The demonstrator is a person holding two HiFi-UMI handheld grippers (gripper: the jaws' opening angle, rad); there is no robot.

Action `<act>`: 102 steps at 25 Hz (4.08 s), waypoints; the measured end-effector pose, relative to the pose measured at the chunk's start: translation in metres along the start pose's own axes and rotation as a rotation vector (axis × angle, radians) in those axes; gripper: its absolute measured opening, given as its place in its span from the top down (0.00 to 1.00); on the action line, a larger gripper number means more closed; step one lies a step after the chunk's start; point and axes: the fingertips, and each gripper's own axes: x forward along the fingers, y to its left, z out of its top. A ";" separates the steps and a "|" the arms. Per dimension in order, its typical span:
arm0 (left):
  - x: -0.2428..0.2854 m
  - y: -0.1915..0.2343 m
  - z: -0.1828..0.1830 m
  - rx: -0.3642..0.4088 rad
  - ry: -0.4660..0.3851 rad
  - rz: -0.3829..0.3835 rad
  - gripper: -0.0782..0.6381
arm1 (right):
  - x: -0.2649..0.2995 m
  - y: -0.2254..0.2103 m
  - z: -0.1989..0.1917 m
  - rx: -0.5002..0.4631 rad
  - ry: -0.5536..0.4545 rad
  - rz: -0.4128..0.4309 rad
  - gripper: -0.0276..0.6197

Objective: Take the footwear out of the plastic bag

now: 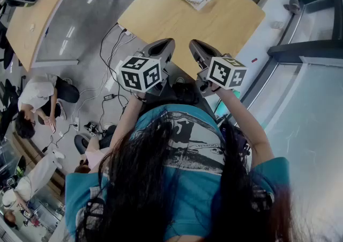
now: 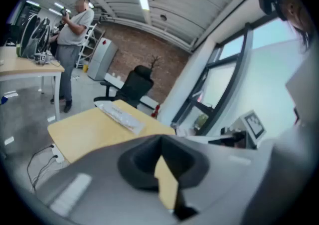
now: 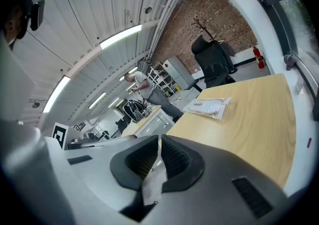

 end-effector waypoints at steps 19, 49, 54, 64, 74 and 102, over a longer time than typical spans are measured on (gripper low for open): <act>0.052 0.136 0.087 0.008 0.062 -0.112 0.89 | 0.117 -0.022 0.052 0.090 -0.065 -0.177 0.91; 0.143 0.198 0.131 0.032 0.273 -0.357 0.89 | 0.146 -0.088 0.081 0.248 -0.129 -0.470 0.91; 0.152 0.194 0.129 0.020 0.274 -0.341 0.89 | 0.142 -0.141 0.089 0.299 -0.116 -0.438 0.91; 0.173 0.187 0.115 0.054 0.305 -0.303 0.89 | 0.158 -0.256 0.075 0.508 -0.162 -0.495 0.67; 0.173 0.197 0.104 0.036 0.340 -0.246 0.89 | 0.187 -0.279 0.062 0.497 -0.070 -0.484 0.66; 0.222 0.196 0.031 -0.633 0.433 -0.399 0.58 | 0.184 -0.159 0.090 0.608 -0.054 -0.019 0.94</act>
